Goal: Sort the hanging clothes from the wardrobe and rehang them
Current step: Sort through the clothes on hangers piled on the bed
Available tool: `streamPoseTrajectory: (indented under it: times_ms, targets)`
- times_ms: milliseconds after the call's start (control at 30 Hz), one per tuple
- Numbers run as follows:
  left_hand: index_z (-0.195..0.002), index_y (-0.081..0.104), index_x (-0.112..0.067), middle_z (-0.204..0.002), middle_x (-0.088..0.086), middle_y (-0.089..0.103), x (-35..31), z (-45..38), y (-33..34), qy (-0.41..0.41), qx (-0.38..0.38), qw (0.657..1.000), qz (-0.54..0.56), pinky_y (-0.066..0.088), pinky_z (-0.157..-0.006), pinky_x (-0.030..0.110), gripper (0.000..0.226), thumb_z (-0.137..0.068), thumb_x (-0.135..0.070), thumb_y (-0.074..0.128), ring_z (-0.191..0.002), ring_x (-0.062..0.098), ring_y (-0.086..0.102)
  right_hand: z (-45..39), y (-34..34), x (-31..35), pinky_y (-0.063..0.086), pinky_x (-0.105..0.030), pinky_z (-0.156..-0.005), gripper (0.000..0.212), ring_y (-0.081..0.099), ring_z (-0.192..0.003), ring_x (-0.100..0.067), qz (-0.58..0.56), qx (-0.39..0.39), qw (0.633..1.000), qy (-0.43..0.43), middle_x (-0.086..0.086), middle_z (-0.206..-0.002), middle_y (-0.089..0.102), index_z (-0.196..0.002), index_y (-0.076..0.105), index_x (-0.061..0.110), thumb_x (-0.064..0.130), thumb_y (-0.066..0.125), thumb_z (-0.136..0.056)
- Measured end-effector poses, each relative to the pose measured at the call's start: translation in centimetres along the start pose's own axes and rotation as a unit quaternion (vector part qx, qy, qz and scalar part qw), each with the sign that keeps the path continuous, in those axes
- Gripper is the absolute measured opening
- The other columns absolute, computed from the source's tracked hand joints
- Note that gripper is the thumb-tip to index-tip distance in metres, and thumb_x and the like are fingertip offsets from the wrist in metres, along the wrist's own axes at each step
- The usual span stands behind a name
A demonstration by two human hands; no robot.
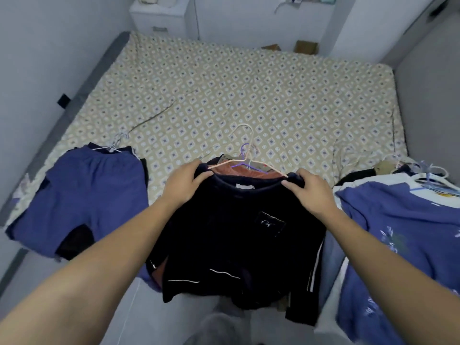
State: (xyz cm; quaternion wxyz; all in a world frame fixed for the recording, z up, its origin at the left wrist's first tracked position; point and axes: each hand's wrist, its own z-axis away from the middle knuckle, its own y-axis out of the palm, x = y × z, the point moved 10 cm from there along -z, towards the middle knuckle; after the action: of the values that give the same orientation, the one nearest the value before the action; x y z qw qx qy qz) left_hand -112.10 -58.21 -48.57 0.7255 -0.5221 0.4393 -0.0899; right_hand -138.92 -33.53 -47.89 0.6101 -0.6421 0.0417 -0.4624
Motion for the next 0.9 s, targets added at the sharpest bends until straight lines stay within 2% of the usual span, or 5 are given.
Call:
streamPoseTrajectory:
  times_ms: [167,367,500,667,900]
  targets:
    - [-0.084,0.042,-0.026,-0.081,-0.004,0.062,-7.7,10.6,-7.1,0.064,-0.040,0.992,-0.106,0.033,-0.059,0.038,0.039,-0.103,-0.059,0.049,-0.077,0.022,0.058,10.1,-5.9,3.1,0.045,-0.042,-0.065,0.043,0.064,-0.082,-0.035,-0.026,-0.043,0.998,-0.033,0.001,-0.074,0.060,-0.079,0.046,0.026,0.060,0.070,-0.090]
    - [-0.081,0.035,-0.027,-0.068,-0.009,0.045,-14.1,23.2,-11.6,0.145,-0.076,0.973,-0.163,0.028,-0.050,0.035,0.042,-0.100,-0.061,0.049,-0.067,0.021,0.056,23.6,-10.0,4.5,0.030,-0.038,-0.060,0.047,0.063,-0.079,-0.034,-0.066,-0.086,0.993,-0.049,0.011,-0.061,0.043,-0.069,0.036,0.038,0.055,0.074,-0.088]
    - [-0.081,0.038,-0.030,-0.072,-0.002,0.058,-17.9,28.3,-12.9,0.181,-0.102,0.965,-0.163,0.031,-0.050,0.034,0.035,-0.098,-0.055,0.056,-0.071,0.027,0.062,30.0,-12.6,4.4,0.029,-0.038,-0.062,0.044,0.060,-0.083,-0.031,-0.058,-0.121,0.990,-0.044,0.009,-0.065,0.045,-0.073,0.037,0.037,0.054,0.074,-0.089]
    - [-0.076,0.042,-0.021,-0.064,0.002,0.057,-20.7,32.1,-13.7,0.236,-0.116,0.951,-0.160,0.037,-0.047,0.037,0.047,-0.095,-0.062,0.052,-0.063,0.033,0.062,36.2,-15.2,4.2,0.048,-0.044,-0.064,0.046,0.059,-0.078,-0.031,-0.029,-0.176,0.983,-0.046,-0.001,-0.073,0.059,-0.080,0.043,0.024,0.063,0.068,-0.086]
    - [-0.076,0.057,-0.018,-0.062,0.006,0.063,-23.7,37.1,-13.1,0.334,-0.116,0.926,-0.131,0.038,-0.046,0.036,0.048,-0.095,-0.062,0.051,-0.058,0.034,0.065,46.4,-17.5,3.1,0.049,-0.044,-0.063,0.042,0.057,-0.071,-0.025,-0.003,-0.236,0.972,-0.016,0.005,-0.068,0.057,-0.084,0.049,0.025,0.061,0.070,-0.085]
